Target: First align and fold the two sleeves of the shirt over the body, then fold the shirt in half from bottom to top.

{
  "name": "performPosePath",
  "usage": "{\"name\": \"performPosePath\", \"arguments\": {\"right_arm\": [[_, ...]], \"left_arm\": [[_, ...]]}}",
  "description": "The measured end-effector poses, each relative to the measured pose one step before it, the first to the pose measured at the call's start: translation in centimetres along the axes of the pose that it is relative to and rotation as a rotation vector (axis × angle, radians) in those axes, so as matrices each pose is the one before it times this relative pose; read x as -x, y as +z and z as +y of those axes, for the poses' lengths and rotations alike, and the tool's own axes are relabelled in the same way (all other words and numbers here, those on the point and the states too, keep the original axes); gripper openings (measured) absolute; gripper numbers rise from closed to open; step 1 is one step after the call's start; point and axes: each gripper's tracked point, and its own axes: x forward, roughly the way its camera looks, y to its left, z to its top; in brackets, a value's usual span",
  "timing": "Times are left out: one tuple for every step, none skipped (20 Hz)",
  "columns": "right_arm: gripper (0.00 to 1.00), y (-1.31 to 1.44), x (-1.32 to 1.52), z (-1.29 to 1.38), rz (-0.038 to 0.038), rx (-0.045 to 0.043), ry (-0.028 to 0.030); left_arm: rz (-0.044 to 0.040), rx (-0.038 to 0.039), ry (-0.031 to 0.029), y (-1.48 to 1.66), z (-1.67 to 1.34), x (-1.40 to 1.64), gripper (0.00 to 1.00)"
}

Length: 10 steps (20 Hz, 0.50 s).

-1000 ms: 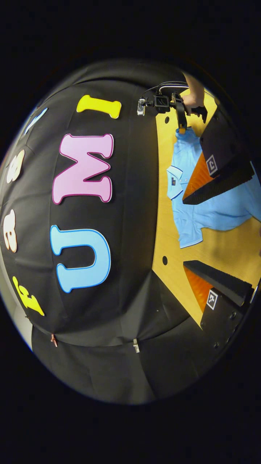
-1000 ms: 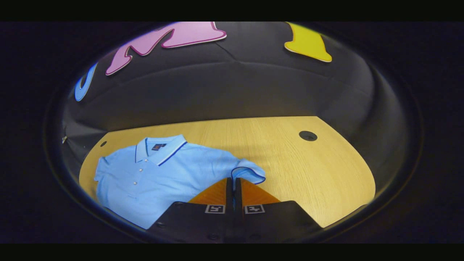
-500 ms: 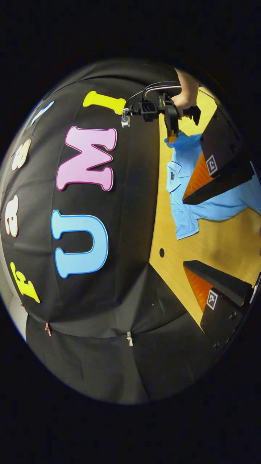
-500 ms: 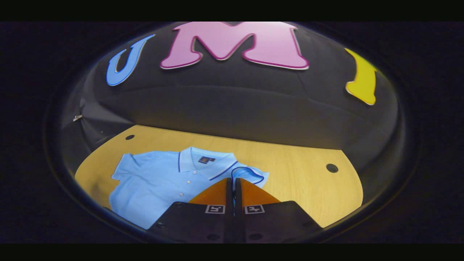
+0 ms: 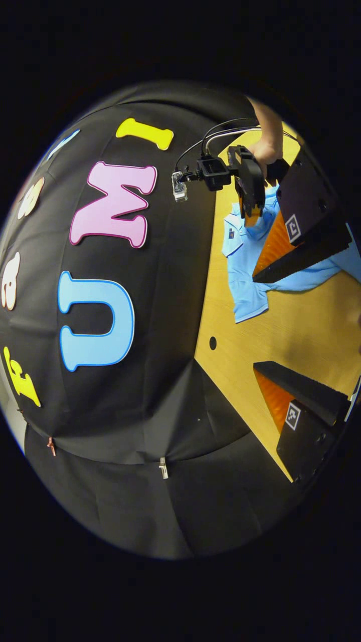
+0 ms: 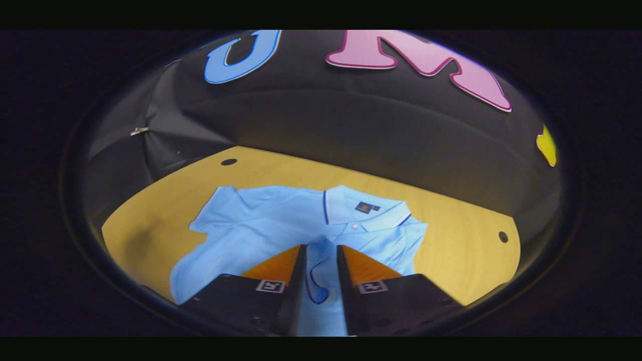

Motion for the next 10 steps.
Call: {"name": "performPosePath", "arguments": {"right_arm": [[0.48,-0.264,0.109,0.851,-0.00202,-0.00496,0.01980],[0.66,-0.096,0.464,0.372,-0.00241,-0.00358,0.00271],[0.72,-0.086,0.431,-0.021,-0.00632,-0.00647,0.00237],[0.96,0.046,0.880,-0.401,-0.00443,-0.00693,-0.01258],[0.99,-0.185,0.464,-0.574,-0.00806,-0.00736,-0.01124],[0.98,0.072,0.883,-0.722,-0.01047,-0.01078,-0.01586],[0.98,0.086,0.962,-0.953,-0.01230,-0.01212,-0.02088],[0.98,0.024,0.968,-1.165,-0.00790,-0.00753,-0.02390],[0.98,-0.187,0.866,-1.354,-0.00028,-0.00219,-0.02544],[0.98,-0.379,0.873,-1.373,0.00568,-0.00884,-0.02771]], "left_arm": [[0.00597,0.00407,-0.00811,-0.212,-0.005,-1.045,0.99],[0.00924,0.00153,-0.01085,-0.105,-0.044,-1.153,0.99],[0.00162,-0.00076,-0.01075,-0.115,-0.094,-1.166,0.99],[0.00138,-0.00292,-0.01602,0.039,-0.156,-1.479,0.99],[0.00463,-0.00555,-0.01628,-0.129,-0.103,-1.533,0.99],[0.00521,-0.00816,-0.01474,-0.117,-0.035,-1.925,0.99],[0.00894,-0.00989,-0.01145,-0.153,-0.011,-1.814,0.99],[0.01060,-0.01342,-0.00577,-0.121,0.163,-1.780,0.99],[0.00250,-0.01044,-0.01257,-0.256,-0.048,-1.830,0.99],[0.01108,0.00494,-0.02209,-0.282,-0.503,-1.941,0.99]]}}
